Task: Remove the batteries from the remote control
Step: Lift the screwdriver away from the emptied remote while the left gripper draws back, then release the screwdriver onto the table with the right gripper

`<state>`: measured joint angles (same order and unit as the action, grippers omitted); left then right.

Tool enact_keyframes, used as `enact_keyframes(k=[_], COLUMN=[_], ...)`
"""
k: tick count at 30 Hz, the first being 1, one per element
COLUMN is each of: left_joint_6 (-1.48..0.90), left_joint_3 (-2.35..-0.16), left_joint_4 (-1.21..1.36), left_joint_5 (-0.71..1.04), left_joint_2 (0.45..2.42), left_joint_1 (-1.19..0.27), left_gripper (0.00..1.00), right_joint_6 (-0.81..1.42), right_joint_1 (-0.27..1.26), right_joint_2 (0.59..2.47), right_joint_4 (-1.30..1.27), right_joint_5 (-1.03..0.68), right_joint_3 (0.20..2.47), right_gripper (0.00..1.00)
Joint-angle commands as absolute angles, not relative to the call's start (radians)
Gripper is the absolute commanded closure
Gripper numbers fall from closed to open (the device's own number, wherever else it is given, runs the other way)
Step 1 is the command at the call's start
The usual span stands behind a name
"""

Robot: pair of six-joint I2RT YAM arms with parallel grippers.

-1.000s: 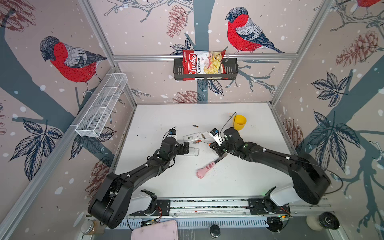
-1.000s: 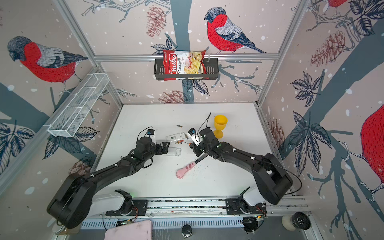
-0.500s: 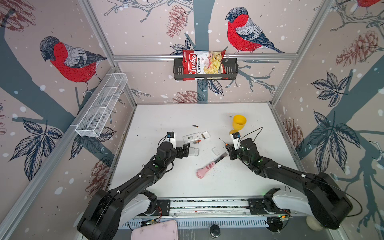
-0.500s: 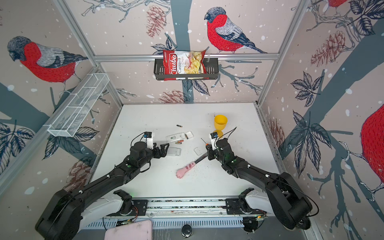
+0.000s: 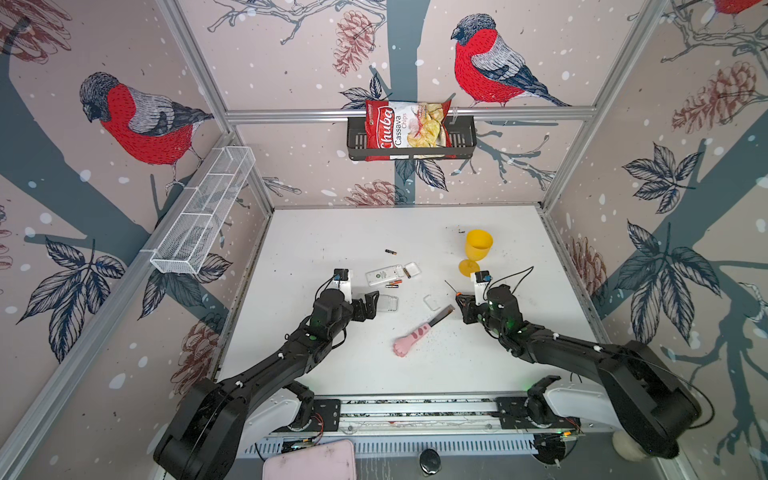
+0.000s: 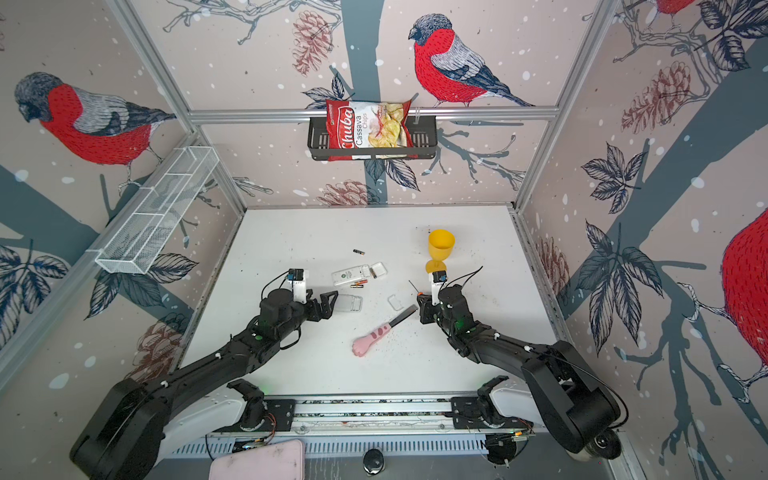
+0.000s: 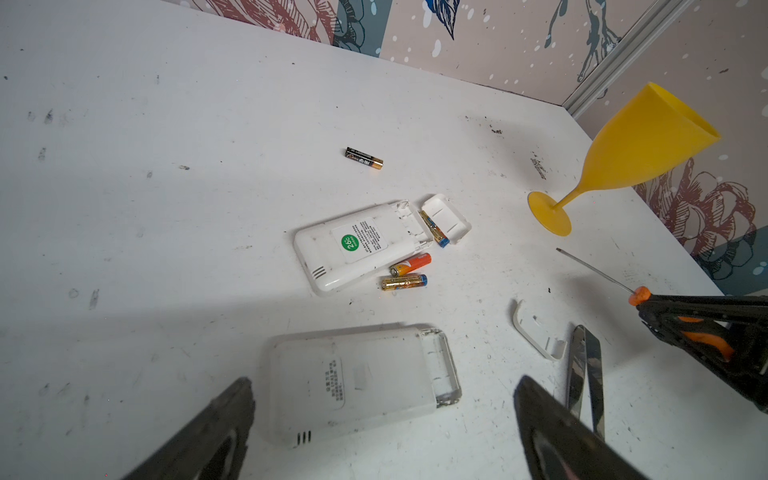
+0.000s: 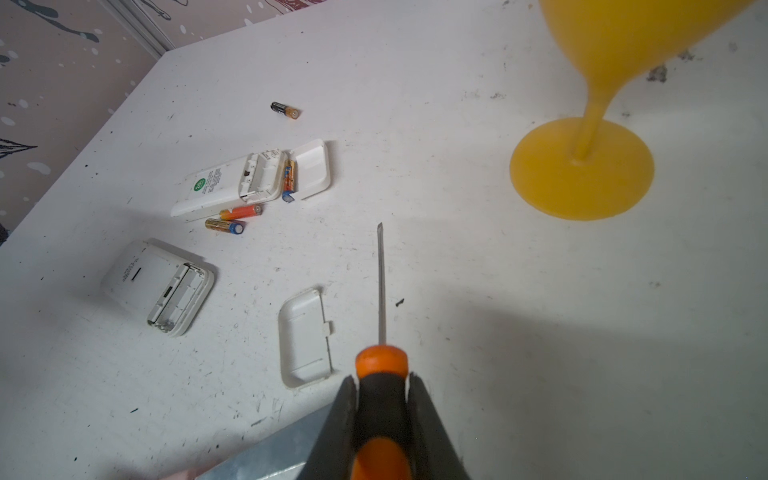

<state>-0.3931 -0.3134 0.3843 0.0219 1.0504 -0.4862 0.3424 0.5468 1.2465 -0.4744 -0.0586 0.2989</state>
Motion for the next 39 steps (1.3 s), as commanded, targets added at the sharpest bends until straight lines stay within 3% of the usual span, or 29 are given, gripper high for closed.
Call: enact_keyframes(k=[1,11,21,28,34,39], left_joint_6=[-0.381,-0.397,-0.424,-0.477,-0.564,-0.442], left_joint_3=[-0.314,-0.285,-0.281,-0.378,-0.47,-0.524], left_joint_4=[0.441,0.475,0.484,0.412,0.321,0.348], left_joint_5=[0.014,-0.02,-0.181,-0.282,-0.163,-0.197], left_joint_2=[1.055,1.018,0.93,0.896,1.003,1.063], left_joint_1=[-0.488,-0.488,-0.486,-0.432,-0.279,-0.262], left_gripper=[0.03,0.03,0.03,0.03,0.03,0.03], right_joint_6=[0.367,0.414,0.42,0.402,0.396,0.407], right_joint_1=[0.539,0.528,0.528,0.51,0.426,0.269], right_joint_2=[1.283,1.364,1.343,1.129,0.894,0.794], right_joint_4=[-0.513,-0.544,-0.514,-0.442,-0.375,-0.379], right_joint_5=[-0.074,-0.081,-0.072,-0.001,0.121,0.151], right_joint_3=[0.292,0.299,0.309,0.303,0.293,0.275], right_gripper=[0.85,0.58,0.47,0.46,0.34,0.24])
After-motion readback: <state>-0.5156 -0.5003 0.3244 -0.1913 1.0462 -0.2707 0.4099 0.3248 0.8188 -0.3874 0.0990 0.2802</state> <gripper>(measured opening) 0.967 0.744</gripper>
